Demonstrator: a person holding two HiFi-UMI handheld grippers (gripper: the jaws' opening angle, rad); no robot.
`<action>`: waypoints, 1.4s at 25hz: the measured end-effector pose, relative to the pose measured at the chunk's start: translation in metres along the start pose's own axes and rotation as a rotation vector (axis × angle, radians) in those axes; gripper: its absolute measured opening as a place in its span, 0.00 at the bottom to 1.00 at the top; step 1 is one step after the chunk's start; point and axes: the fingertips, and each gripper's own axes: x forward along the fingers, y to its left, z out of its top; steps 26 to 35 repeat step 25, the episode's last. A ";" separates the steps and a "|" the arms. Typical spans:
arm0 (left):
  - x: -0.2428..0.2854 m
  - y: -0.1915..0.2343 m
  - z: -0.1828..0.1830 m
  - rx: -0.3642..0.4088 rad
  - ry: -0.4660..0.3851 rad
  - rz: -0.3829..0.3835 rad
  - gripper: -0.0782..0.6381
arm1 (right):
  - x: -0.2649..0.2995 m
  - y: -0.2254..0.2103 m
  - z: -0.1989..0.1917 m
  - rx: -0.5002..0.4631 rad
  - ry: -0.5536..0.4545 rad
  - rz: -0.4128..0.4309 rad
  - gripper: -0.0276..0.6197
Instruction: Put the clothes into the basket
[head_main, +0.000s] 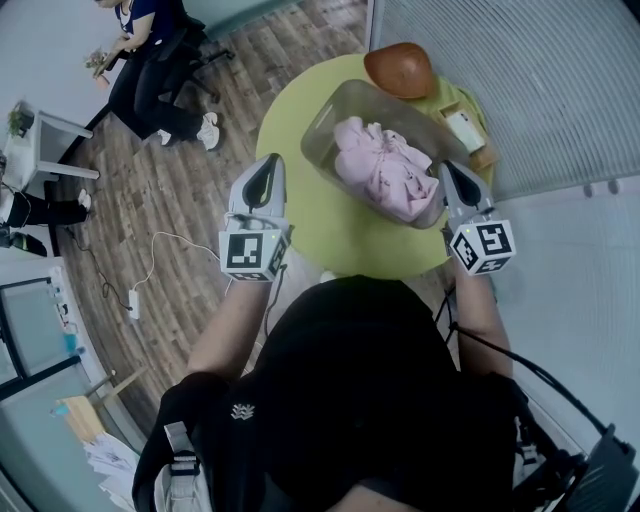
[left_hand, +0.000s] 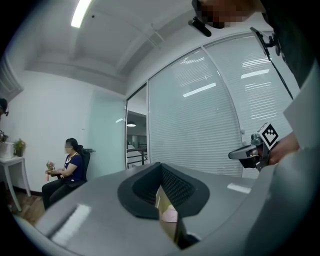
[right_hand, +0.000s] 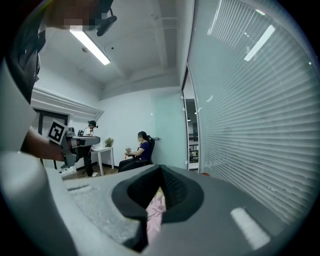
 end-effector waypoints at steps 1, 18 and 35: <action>-0.002 -0.001 -0.001 -0.002 0.003 -0.001 0.12 | -0.002 0.000 -0.001 -0.003 0.002 -0.004 0.05; -0.012 -0.015 0.006 0.012 -0.003 0.017 0.12 | -0.016 -0.012 -0.004 -0.015 0.003 -0.006 0.05; -0.012 -0.018 0.014 0.022 -0.003 0.015 0.12 | -0.015 -0.014 0.002 -0.001 0.006 0.011 0.05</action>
